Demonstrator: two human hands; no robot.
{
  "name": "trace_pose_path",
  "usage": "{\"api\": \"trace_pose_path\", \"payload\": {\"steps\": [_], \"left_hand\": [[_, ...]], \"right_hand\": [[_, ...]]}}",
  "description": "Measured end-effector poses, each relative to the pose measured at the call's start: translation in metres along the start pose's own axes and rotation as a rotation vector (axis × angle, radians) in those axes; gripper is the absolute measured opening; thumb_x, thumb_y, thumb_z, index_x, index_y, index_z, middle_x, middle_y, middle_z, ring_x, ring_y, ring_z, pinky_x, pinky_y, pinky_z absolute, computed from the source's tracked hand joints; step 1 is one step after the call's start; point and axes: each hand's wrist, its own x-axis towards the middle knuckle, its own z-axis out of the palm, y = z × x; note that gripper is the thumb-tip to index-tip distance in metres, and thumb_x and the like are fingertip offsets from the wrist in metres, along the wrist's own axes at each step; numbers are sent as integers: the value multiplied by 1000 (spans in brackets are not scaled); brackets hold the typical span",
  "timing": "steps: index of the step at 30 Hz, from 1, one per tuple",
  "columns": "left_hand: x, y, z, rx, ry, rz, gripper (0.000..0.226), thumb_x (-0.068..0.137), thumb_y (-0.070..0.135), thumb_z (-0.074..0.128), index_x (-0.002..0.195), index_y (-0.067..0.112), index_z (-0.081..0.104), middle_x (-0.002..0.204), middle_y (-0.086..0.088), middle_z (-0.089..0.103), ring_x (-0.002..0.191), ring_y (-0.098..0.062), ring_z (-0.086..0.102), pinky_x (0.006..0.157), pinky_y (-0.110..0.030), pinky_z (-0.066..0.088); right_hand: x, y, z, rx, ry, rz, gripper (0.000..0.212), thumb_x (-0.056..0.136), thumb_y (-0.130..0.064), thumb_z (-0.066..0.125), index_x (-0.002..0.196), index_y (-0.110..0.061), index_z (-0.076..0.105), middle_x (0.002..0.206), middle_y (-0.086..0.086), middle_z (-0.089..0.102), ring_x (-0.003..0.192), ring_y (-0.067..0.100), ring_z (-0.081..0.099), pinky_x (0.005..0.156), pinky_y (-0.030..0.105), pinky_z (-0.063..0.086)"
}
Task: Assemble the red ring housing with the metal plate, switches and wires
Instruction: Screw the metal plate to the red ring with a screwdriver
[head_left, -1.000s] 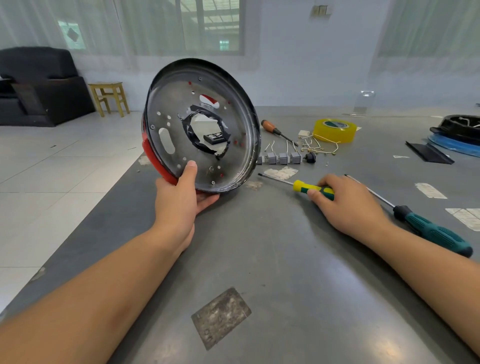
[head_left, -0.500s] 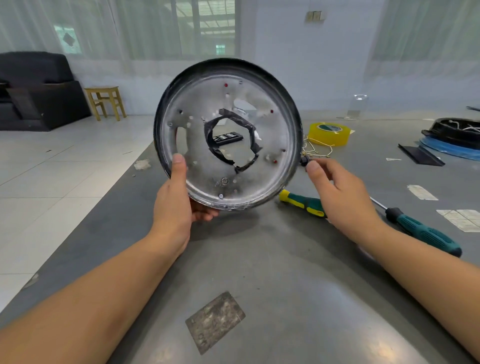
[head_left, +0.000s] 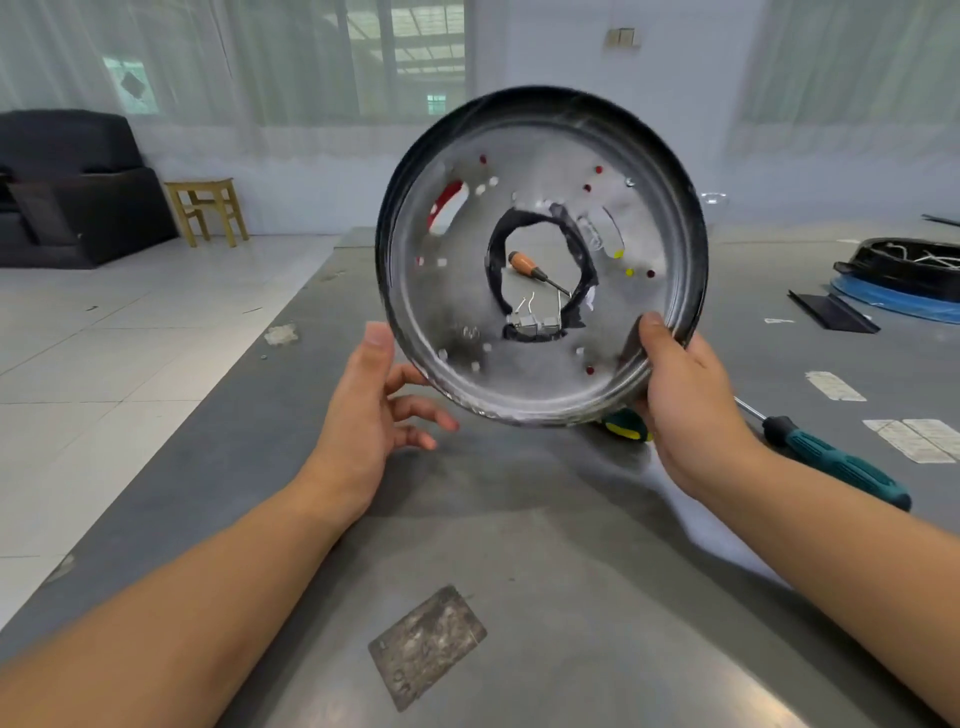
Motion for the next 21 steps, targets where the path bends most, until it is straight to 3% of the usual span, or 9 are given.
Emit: {"api": "trace_pose_path", "payload": {"steps": [3,5,9,13,16,21], "left_hand": [[-11,1,17,-68,-40,-77,95,76,74,61,143,8,53,129,-21,62,83,-28,73,57,-38,60],[-19,-2,31,-122,-112,-151,96,73,66,71,147,9,50,137,-16,66,98,-33,75,68,-44,64],[-25,-5,43,-161,-136,-211,56,96,39,73,143,11,59,130,-10,74,120,-31,71,90,-46,64],[-20,-9,39,-205,0,-215,31,105,12,60,135,2,64,122,-14,77,116,-30,73,90,-45,64],[-17,-12,38,-206,55,-181,35,105,6,58,140,5,59,124,-13,77,114,-30,75,92,-48,64],[-13,-13,35,-246,79,-176,43,104,8,61,145,8,54,126,-12,76,113,-28,75,90,-46,64]], "right_hand": [[-11,1,15,234,-61,79,23,105,-15,50,124,-18,62,97,-4,78,89,14,75,77,37,63],[-22,4,24,307,-118,97,29,102,-8,52,130,-15,57,91,-2,76,83,14,75,81,41,63],[-36,13,29,374,-247,133,36,101,-5,51,135,-15,50,115,9,75,102,24,74,80,37,61],[-36,15,31,292,-255,161,31,102,-6,51,132,-15,53,114,8,76,99,24,75,74,34,62],[-36,14,32,171,-260,199,25,103,-11,53,128,-16,58,107,4,78,93,25,77,69,33,62],[-40,11,31,65,-285,361,27,102,-28,59,122,-10,62,102,17,77,83,36,77,70,37,64]]}}
